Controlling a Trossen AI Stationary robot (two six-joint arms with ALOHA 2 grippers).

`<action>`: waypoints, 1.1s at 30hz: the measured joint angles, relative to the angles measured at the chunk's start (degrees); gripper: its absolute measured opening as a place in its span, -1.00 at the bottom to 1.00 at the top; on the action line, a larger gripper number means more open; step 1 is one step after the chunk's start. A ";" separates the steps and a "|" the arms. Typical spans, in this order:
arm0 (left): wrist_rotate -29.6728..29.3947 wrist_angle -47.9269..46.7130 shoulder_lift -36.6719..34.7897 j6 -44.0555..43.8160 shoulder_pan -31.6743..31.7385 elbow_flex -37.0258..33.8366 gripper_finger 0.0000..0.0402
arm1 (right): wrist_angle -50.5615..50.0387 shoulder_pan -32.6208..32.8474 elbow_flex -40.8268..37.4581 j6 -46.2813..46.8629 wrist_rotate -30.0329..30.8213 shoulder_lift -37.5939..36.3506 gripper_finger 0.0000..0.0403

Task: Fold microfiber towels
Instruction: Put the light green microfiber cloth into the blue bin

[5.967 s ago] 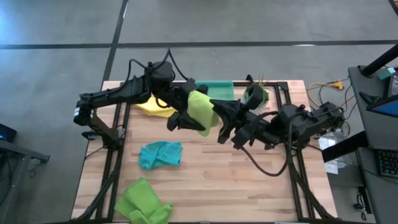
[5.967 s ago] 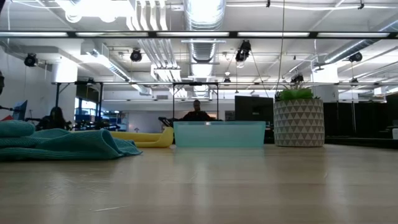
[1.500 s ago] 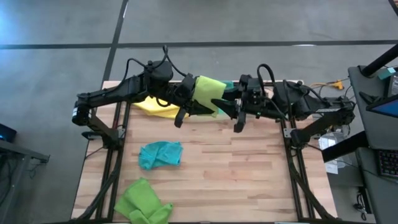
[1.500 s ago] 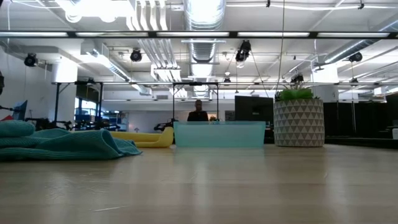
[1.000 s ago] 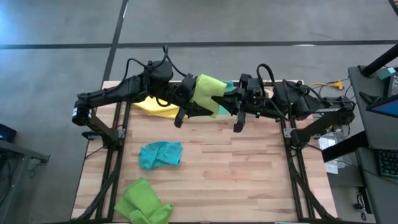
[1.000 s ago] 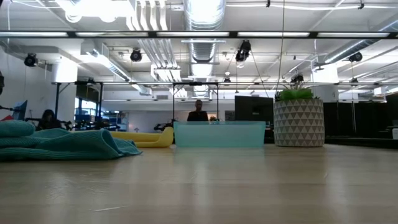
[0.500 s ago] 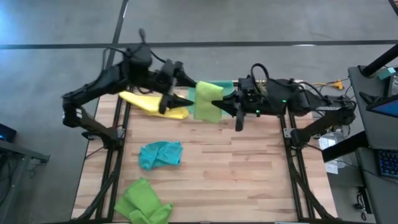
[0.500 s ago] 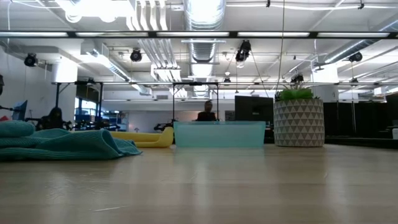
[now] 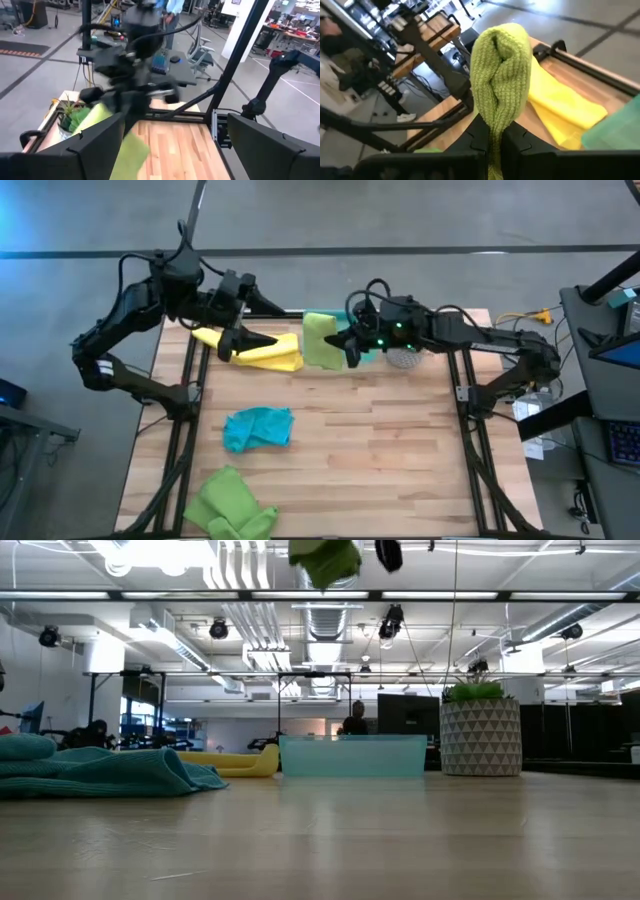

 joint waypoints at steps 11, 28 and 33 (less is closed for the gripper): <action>-0.24 0.17 3.58 0.44 0.02 -0.02 0.67 | 18.52 -16.35 -18.33 11.26 -12.89 4.31 -0.94; -0.46 0.27 2.00 0.00 4.41 -0.11 0.67 | 18.77 -23.93 -6.76 14.25 -15.81 25.71 -0.94; -0.46 0.36 -1.73 0.02 7.56 -0.11 0.67 | 18.77 -23.94 -3.44 16.16 -15.63 30.67 -0.94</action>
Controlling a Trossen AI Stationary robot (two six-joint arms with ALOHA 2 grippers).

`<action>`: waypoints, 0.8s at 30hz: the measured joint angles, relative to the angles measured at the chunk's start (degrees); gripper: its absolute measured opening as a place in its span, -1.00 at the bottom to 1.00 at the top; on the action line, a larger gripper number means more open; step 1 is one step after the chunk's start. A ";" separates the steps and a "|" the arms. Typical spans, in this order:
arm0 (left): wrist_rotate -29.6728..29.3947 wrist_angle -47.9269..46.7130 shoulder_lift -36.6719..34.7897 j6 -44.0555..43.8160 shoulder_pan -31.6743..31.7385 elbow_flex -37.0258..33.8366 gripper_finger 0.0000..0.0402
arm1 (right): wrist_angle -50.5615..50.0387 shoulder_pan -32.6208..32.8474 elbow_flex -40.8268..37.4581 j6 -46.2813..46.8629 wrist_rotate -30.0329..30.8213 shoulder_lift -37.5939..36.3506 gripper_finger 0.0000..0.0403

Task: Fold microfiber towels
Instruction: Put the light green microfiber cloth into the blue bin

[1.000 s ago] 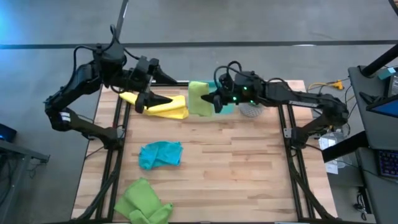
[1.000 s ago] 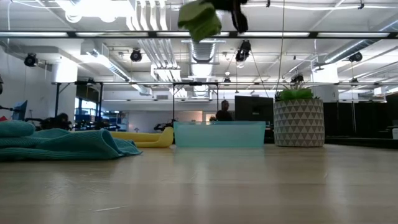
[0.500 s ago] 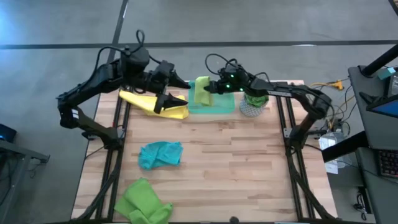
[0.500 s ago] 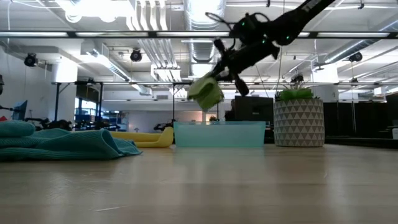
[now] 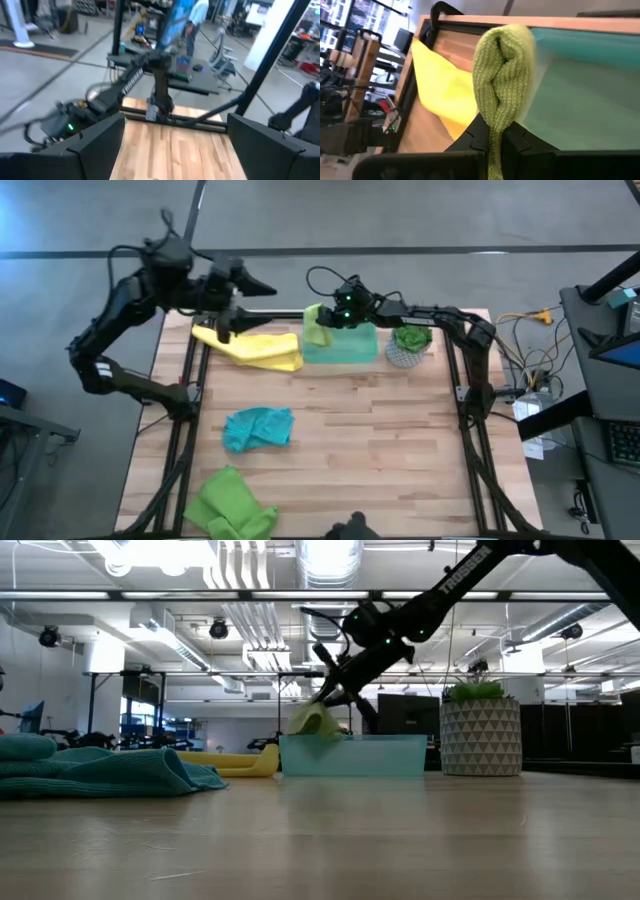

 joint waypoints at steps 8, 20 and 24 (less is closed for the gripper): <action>0.02 0.31 -4.10 0.47 3.17 0.02 0.67 | -3.69 -0.02 3.30 3.25 -0.06 4.36 -0.94; 0.04 0.04 -3.13 1.93 3.34 0.02 0.67 | -12.70 0.02 5.97 1.15 4.31 6.75 -0.94; 0.53 -0.40 -2.49 1.88 3.34 0.02 0.67 | -16.41 0.00 7.37 -1.95 5.16 6.77 -0.94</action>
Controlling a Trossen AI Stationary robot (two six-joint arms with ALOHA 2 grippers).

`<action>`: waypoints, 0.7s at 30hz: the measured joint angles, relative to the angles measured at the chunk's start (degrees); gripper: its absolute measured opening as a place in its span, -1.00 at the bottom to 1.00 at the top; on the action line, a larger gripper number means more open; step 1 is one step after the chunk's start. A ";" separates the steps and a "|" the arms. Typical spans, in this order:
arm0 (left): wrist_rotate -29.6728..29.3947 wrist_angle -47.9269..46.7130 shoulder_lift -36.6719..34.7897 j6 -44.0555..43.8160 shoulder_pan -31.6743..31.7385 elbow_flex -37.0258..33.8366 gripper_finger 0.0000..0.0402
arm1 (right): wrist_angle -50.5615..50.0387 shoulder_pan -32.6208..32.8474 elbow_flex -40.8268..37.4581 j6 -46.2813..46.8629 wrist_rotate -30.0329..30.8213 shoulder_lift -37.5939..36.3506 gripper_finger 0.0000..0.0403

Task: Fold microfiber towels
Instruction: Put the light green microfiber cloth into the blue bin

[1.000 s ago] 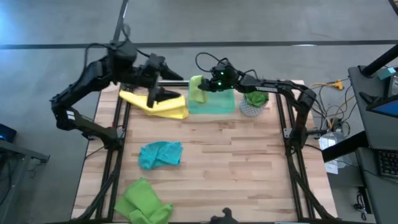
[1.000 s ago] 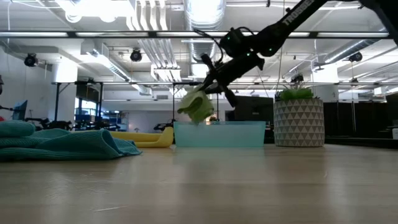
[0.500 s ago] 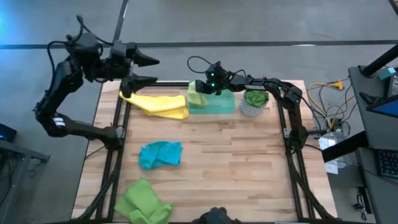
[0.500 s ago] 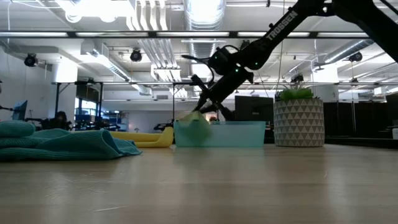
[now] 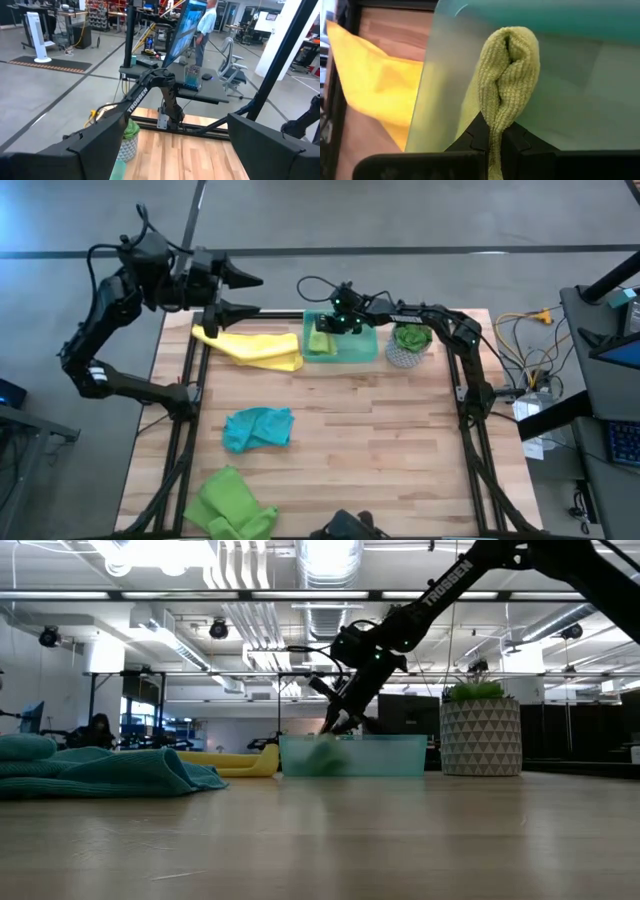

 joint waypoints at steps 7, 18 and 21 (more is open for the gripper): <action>0.14 -0.12 0.33 -0.07 0.00 0.00 0.67 | -3.03 0.00 0.87 -3.55 1.11 -0.07 -0.94; 1.00 -0.10 0.33 -0.11 0.00 0.00 0.67 | -11.20 -0.57 1.08 -7.82 3.18 -0.07 -0.94; 1.39 -0.06 0.33 -0.11 0.00 0.00 0.67 | -13.91 -0.62 2.45 -9.97 3.75 -0.07 -0.94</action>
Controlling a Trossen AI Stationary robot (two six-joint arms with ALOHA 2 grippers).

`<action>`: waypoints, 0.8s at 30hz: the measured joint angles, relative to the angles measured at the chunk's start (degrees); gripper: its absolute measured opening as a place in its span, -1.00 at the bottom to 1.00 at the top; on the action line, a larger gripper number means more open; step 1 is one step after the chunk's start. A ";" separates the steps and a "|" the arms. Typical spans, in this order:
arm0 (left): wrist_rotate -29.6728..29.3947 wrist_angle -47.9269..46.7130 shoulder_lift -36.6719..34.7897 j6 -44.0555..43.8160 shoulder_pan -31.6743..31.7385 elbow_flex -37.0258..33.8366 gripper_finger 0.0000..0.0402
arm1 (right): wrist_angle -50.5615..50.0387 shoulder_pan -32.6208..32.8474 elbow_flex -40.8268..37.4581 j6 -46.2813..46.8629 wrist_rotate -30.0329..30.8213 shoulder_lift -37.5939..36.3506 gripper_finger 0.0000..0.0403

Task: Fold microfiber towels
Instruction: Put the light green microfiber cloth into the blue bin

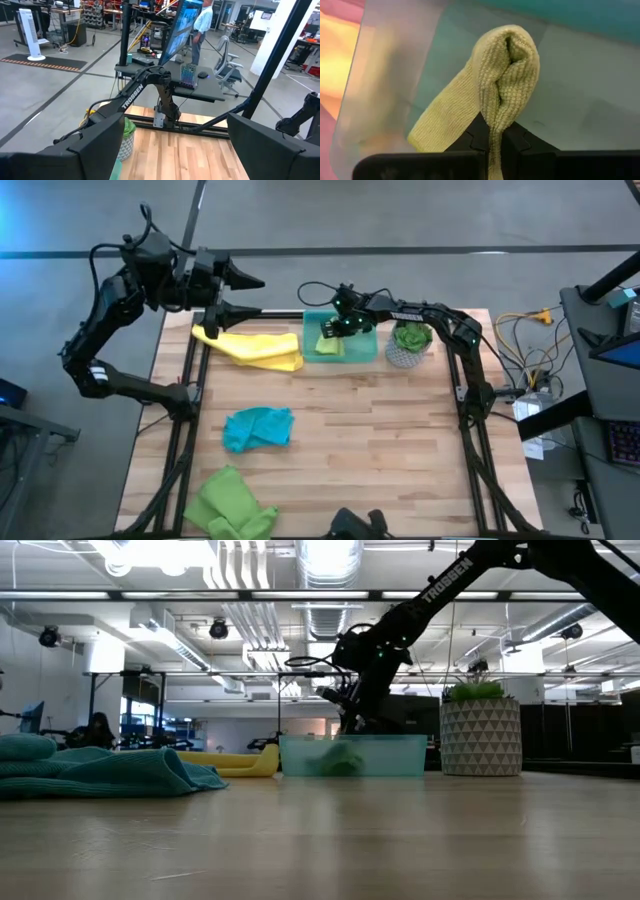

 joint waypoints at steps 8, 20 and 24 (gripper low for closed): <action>0.16 0.07 0.17 0.02 0.00 0.00 0.67 | -11.79 0.01 5.87 -9.78 6.25 0.00 -0.94; 1.19 0.19 0.90 0.02 -0.02 0.00 0.67 | -20.31 -0.14 5.65 -9.10 11.62 0.17 -0.93; 1.36 0.20 0.90 0.02 -0.02 0.00 0.67 | -21.38 -0.14 5.60 -9.08 12.22 0.17 -0.93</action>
